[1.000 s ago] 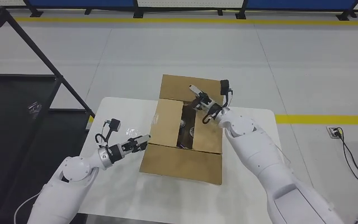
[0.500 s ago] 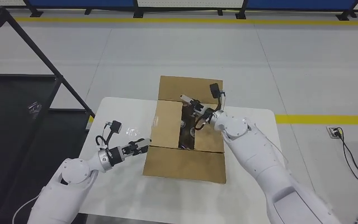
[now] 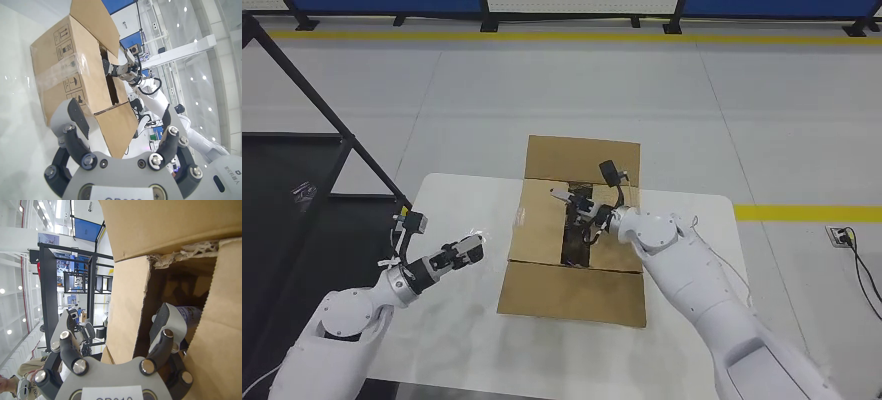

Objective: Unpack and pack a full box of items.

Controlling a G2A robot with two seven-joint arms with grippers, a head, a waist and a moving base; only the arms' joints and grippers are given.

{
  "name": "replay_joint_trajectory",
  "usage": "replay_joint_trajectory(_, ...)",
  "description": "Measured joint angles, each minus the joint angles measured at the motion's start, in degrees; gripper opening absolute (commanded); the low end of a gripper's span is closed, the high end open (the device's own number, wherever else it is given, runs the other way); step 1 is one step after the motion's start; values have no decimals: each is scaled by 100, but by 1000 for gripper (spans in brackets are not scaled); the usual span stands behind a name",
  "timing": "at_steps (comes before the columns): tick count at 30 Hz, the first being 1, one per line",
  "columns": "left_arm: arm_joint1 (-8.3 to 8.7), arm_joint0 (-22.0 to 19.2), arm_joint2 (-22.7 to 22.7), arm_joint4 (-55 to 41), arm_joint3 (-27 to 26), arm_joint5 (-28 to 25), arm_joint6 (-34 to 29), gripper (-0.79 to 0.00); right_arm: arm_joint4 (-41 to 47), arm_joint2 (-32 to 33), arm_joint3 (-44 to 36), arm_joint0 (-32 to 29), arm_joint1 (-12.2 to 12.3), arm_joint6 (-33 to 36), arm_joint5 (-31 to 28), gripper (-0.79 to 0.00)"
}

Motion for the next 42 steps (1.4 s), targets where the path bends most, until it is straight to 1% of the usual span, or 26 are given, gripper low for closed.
replay_joint_trajectory(6,15,166,-95,82,-241,-26,1,0,317,125,63,-37,-59,382,-103,0)
replay_joint_trajectory(12,35,291,-197,195,-486,-68,-78,0,972,432,141,1,-77,838,-181,0)
replay_joint_trajectory(15,60,385,-281,433,-666,-116,-108,0,1309,577,108,12,-93,1047,-112,0)
replay_joint_trajectory(18,88,499,-345,932,-902,-102,-40,0,1513,664,48,19,-118,1117,-52,0)
replay_joint_trajectory(21,106,622,-362,1822,-1193,54,315,0,1616,690,-56,5,-162,1118,-2,0)
replay_joint_trajectory(25,86,854,-182,3304,-1695,405,1084,0,1767,701,-241,-38,-246,1047,23,0)
replay_joint_trajectory(29,48,962,26,4246,-1966,755,1597,0,1930,704,-393,-88,-333,997,-14,0)
replay_joint_trajectory(32,0,922,180,4728,-2028,1119,1991,0,2034,690,-476,-117,-403,993,-60,0)
replay_joint_trajectory(35,-64,841,361,5017,-2030,1507,2398,0,2132,674,-514,-136,-473,999,-126,0)
replay_joint_trajectory(38,-123,766,493,5113,-1996,1798,2682,0,2243,665,-524,-153,-540,1060,-218,0)
replay_joint_trajectory(42,-187,689,565,4933,-1916,2011,2869,0,2346,642,-493,-162,-618,1245,-329,0)
